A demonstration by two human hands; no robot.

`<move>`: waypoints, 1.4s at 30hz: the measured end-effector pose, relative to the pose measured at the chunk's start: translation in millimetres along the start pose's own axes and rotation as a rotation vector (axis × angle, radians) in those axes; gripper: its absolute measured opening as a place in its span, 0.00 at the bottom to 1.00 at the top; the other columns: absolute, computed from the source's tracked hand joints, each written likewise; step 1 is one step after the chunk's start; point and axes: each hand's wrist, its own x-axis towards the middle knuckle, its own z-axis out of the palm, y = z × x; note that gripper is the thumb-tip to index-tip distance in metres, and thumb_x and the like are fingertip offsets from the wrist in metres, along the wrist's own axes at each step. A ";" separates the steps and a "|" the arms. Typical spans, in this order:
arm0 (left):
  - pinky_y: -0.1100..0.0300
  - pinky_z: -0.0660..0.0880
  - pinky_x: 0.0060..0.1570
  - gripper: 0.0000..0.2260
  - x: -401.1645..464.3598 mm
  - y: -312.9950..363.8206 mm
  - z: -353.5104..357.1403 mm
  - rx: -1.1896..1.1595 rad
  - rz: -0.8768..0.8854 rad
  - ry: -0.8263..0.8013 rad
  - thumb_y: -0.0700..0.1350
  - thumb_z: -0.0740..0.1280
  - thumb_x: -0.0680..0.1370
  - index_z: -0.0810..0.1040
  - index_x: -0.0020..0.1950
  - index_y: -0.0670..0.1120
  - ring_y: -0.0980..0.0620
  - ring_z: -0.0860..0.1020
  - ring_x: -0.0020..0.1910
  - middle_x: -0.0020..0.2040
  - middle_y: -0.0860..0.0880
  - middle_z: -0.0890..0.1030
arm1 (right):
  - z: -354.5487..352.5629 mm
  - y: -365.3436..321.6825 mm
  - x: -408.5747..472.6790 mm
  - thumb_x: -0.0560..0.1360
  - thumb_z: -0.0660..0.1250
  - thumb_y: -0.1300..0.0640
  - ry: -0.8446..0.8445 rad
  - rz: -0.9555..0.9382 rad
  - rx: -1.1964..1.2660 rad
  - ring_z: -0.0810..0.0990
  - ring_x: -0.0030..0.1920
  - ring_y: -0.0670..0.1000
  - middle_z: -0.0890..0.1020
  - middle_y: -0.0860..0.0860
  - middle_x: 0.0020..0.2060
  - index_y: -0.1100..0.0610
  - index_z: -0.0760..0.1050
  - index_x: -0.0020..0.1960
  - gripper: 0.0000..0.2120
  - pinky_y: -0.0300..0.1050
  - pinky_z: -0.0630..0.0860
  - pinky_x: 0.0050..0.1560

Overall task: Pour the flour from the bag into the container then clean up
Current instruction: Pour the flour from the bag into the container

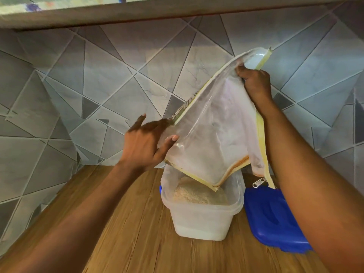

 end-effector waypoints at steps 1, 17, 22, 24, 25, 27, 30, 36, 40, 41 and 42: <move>0.43 0.64 0.76 0.37 -1.8 1.4 2.2 0.022 0.006 -0.047 0.68 0.42 0.81 0.73 0.74 0.46 0.45 0.77 0.69 0.73 0.46 0.75 | 0.8 -1.0 -0.2 0.80 0.69 0.53 -0.003 -0.003 -0.005 0.74 0.23 0.34 0.76 0.48 0.38 0.60 0.74 0.48 0.10 0.25 0.65 0.25; 0.49 0.79 0.51 0.13 -27.5 -25.9 11.0 -1.119 -0.930 0.177 0.50 0.65 0.82 0.79 0.60 0.42 0.47 0.82 0.53 0.51 0.49 0.84 | -2.3 3.4 6.5 0.79 0.69 0.51 0.012 0.021 -0.011 0.71 0.34 0.37 0.77 0.52 0.51 0.67 0.73 0.68 0.24 0.24 0.65 0.24; 0.52 0.76 0.39 0.11 -29.2 -28.4 13.6 -1.226 -0.889 0.258 0.44 0.69 0.81 0.76 0.49 0.35 0.47 0.76 0.36 0.39 0.45 0.79 | -8.4 4.6 10.5 0.79 0.70 0.50 0.000 0.018 -0.048 0.72 0.33 0.38 0.77 0.52 0.51 0.66 0.73 0.67 0.25 0.24 0.65 0.23; 0.55 0.75 0.36 0.10 -24.6 -29.2 13.0 -1.225 -0.885 0.283 0.44 0.67 0.82 0.75 0.50 0.36 0.49 0.75 0.35 0.41 0.44 0.78 | -14.7 4.9 12.4 0.78 0.71 0.49 -0.011 -0.001 -0.066 0.74 0.32 0.39 0.79 0.52 0.48 0.64 0.76 0.63 0.21 0.25 0.66 0.24; 0.56 0.74 0.33 0.08 -21.6 -30.4 13.0 -1.210 -0.891 0.292 0.44 0.66 0.83 0.76 0.50 0.38 0.50 0.74 0.34 0.41 0.45 0.77 | -18.6 5.0 13.5 0.77 0.72 0.49 -0.020 -0.028 -0.087 0.76 0.31 0.39 0.80 0.51 0.45 0.61 0.77 0.57 0.17 0.26 0.68 0.25; 0.58 0.71 0.29 0.07 -15.8 -34.0 13.6 -1.166 -0.905 0.294 0.44 0.65 0.83 0.75 0.48 0.42 0.53 0.73 0.32 0.38 0.47 0.76 | -26.6 6.7 15.3 0.75 0.74 0.51 -0.018 -0.120 -0.135 0.76 0.28 0.37 0.79 0.51 0.40 0.56 0.76 0.44 0.11 0.28 0.71 0.28; 0.61 0.69 0.27 0.08 -5.3 -42.1 17.1 -1.090 -0.934 0.296 0.44 0.65 0.83 0.73 0.44 0.46 0.54 0.73 0.30 0.35 0.49 0.76 | -40.6 10.3 16.9 0.72 0.77 0.47 -0.037 -0.231 -0.210 0.76 0.32 0.44 0.76 0.53 0.38 0.61 0.75 0.40 0.19 0.38 0.74 0.36; 0.66 0.67 0.21 0.10 15.2 -51.2 23.2 -1.000 -0.969 0.331 0.45 0.65 0.83 0.71 0.42 0.51 0.50 0.72 0.28 0.37 0.45 0.76 | -65.0 15.0 25.6 0.72 0.76 0.44 -0.113 -0.326 -0.406 0.75 0.37 0.52 0.74 0.55 0.36 0.69 0.75 0.45 0.27 0.45 0.73 0.40; 0.64 0.73 0.23 0.07 23.7 -49.6 27.9 -0.952 -0.965 0.328 0.47 0.64 0.83 0.71 0.48 0.46 0.49 0.78 0.32 0.44 0.38 0.80 | -73.0 16.2 31.8 0.70 0.77 0.43 -0.085 -0.325 -0.443 0.76 0.37 0.55 0.74 0.59 0.37 0.72 0.74 0.47 0.31 0.47 0.74 0.40; 0.59 0.79 0.29 0.07 24.4 -49.9 29.0 -0.933 -0.955 0.323 0.48 0.64 0.83 0.72 0.51 0.45 0.46 0.80 0.36 0.48 0.37 0.82 | -74.4 18.2 33.8 0.69 0.77 0.43 -0.066 -0.316 -0.433 0.77 0.37 0.57 0.76 0.60 0.38 0.71 0.74 0.47 0.30 0.49 0.76 0.41; 0.51 0.84 0.37 0.07 24.6 -49.5 28.8 -0.915 -0.948 0.317 0.49 0.64 0.83 0.72 0.53 0.45 0.44 0.83 0.43 0.52 0.39 0.83 | -74.9 19.7 35.7 0.70 0.78 0.44 -0.044 -0.297 -0.433 0.78 0.37 0.58 0.76 0.61 0.38 0.69 0.73 0.44 0.28 0.49 0.76 0.41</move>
